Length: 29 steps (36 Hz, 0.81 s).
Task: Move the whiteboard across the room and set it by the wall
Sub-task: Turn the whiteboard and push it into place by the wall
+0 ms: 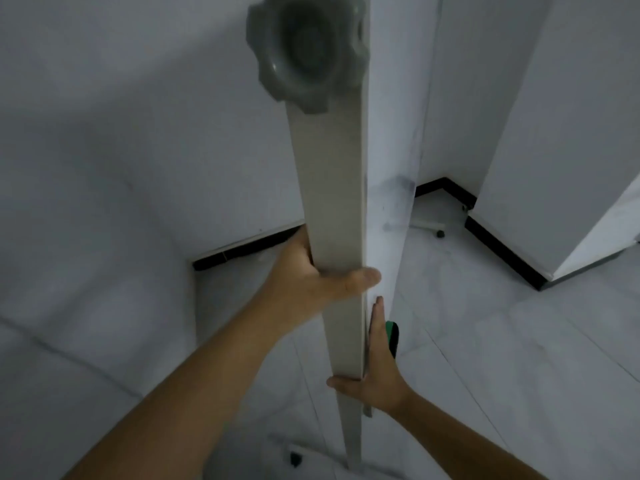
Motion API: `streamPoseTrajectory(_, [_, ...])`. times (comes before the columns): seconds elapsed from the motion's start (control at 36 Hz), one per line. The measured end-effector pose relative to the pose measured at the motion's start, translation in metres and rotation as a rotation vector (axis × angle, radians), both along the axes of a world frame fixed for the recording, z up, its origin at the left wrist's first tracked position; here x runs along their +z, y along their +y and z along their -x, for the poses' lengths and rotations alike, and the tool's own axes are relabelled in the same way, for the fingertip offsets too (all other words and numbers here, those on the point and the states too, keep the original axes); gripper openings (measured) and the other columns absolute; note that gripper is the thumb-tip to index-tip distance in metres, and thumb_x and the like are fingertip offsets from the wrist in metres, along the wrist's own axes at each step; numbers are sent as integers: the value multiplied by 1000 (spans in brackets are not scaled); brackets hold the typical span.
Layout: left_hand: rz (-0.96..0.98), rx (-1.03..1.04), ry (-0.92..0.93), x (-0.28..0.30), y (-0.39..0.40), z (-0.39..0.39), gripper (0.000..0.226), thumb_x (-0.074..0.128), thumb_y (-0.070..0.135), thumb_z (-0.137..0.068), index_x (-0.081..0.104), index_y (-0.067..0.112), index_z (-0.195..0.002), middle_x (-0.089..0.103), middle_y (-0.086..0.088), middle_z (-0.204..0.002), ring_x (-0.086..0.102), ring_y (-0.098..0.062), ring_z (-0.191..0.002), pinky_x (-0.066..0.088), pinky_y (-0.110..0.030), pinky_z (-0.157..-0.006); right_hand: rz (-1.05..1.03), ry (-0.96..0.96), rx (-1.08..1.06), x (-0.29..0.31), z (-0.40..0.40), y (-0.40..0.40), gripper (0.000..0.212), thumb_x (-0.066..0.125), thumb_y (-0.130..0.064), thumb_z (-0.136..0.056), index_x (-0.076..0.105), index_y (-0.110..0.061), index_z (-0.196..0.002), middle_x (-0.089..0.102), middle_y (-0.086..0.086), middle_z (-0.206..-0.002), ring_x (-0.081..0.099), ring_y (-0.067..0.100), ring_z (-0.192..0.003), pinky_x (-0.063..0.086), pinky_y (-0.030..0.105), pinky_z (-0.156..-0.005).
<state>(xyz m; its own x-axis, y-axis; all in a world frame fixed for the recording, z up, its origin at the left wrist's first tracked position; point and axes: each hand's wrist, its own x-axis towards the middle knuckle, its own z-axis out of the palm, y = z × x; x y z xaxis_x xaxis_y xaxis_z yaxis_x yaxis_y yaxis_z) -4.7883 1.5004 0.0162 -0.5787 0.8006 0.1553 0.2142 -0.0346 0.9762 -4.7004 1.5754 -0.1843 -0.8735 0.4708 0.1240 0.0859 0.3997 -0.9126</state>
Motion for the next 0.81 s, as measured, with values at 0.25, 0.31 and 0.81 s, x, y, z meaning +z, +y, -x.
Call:
streamPoseTrajectory(0.25, [179,155,-120,-87,-19,-11,40,76,16,-61,51,30,-88,60,11,-86,62,5,-76,49,-6,-60,41,-134,-22,-71,10,-19,131,80,-29,-64,-37,-42,-122,-22,6,-150,-5,22,-141,17,50,-116])
streamPoseTrajectory(0.31, [151,232,-117,-87,-23,-1,31,70,7,-68,53,27,-84,60,9,-81,61,11,-67,47,-4,-56,47,-103,-18,-74,24,-27,123,79,-28,-66,-29,-36,-125,-25,-1,-146,-11,19,-140,11,46,-117])
streamPoseTrajectory(0.81, [-52,389,-90,-100,-127,179,21,64,30,-45,61,27,-65,69,18,-59,64,3,-65,50,-11,-59,-111,171,-194,-107,213,-150,101,48,-60,-78,-31,-29,-133,-36,-22,-143,-23,7,-137,-12,21,-114])
